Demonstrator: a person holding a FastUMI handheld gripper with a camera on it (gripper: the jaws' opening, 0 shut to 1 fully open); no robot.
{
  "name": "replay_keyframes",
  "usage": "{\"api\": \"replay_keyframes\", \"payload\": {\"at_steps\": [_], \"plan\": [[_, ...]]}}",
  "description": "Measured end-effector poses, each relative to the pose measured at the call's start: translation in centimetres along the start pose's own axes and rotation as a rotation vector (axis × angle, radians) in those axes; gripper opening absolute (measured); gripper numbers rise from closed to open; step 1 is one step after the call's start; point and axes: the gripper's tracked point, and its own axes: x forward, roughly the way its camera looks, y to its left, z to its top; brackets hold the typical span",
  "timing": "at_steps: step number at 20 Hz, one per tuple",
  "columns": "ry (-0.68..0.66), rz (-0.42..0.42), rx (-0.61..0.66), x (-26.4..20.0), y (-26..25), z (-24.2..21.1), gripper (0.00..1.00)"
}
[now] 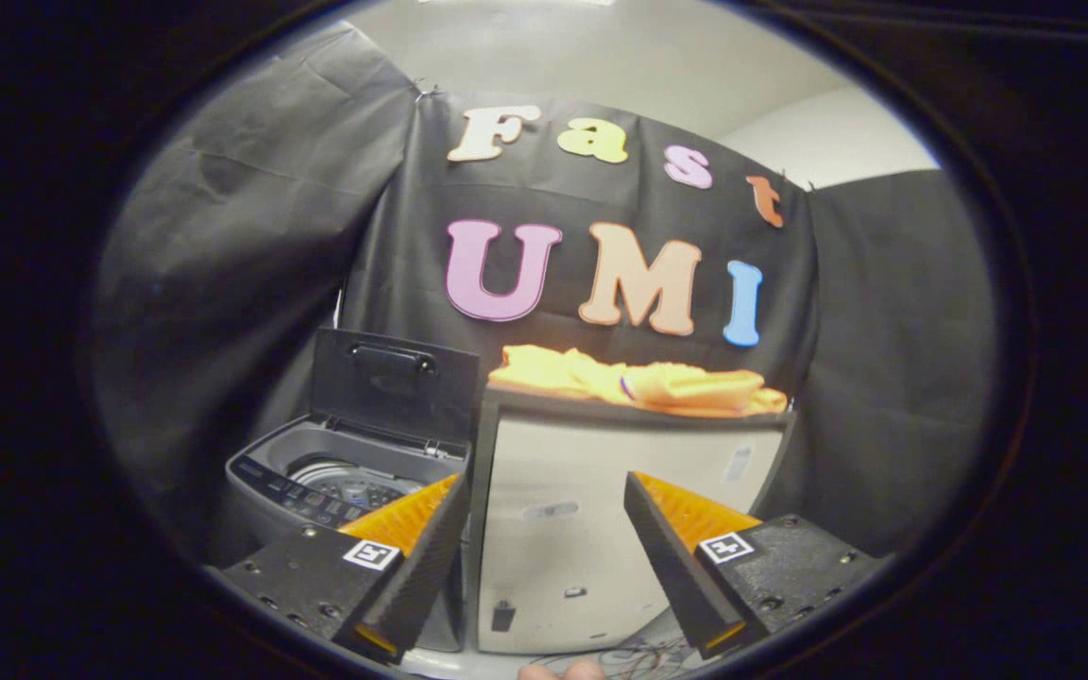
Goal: Put the clothes into the washing machine and then close the washing machine lid.
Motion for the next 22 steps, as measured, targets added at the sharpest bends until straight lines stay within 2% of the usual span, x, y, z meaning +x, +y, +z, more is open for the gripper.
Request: {"api": "replay_keyframes", "payload": {"at_steps": [6,10,14,16,19,22], "plan": [[0.049,-0.046,-0.099,7.9,-3.2,4.3,0.95],[0.128,-0.108,-0.062,13.0,-6.5,4.8,0.96],[0.229,-0.119,-0.047,16.4,-9.4,4.0,0.96],[0.263,-0.121,0.003,17.3,-10.8,3.8,0.96],[0.351,-0.105,0.159,18.7,-11.6,1.9,0.96],[0.417,-0.124,0.25,20.1,-13.0,0.2,0.97]]}}
